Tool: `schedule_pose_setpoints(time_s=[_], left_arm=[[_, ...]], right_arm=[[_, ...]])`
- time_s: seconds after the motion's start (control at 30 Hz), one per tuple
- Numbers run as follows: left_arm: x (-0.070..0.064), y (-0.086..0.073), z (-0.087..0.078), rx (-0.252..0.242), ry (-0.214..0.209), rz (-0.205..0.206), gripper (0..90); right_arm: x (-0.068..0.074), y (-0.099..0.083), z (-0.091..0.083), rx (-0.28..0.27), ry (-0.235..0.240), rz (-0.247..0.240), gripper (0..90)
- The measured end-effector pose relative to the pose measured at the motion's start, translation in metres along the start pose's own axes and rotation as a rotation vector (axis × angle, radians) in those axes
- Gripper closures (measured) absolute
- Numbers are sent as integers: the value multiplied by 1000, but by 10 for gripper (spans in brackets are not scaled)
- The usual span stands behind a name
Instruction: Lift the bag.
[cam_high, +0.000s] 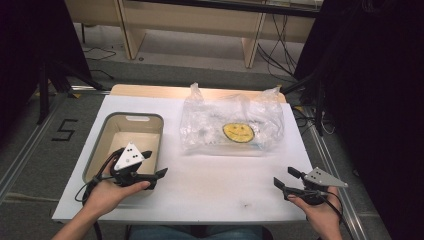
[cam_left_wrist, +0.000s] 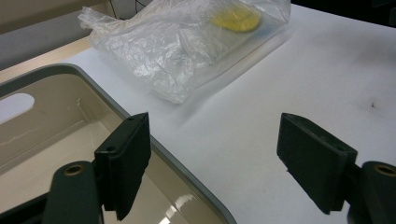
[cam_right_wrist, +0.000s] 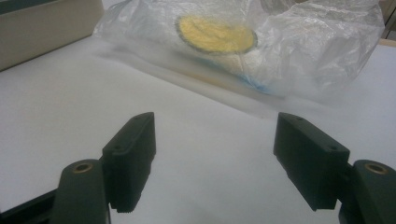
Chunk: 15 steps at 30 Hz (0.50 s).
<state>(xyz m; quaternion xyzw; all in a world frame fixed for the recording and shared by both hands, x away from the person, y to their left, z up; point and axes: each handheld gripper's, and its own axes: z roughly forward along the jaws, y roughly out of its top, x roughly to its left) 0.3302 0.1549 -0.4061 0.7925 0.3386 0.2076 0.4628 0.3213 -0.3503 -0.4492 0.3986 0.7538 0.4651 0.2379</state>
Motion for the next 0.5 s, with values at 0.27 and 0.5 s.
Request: schedule_pose_setpoints(time_s=[0.27, 0.5], left_arm=[[-1, -2, 3, 6, -1, 2, 254], [-5, -1, 5, 2, -4, 10, 249]], right_arm=[[1, -1, 1, -3, 0, -8, 307], [-1, -1, 1, -5, -2, -2, 305]])
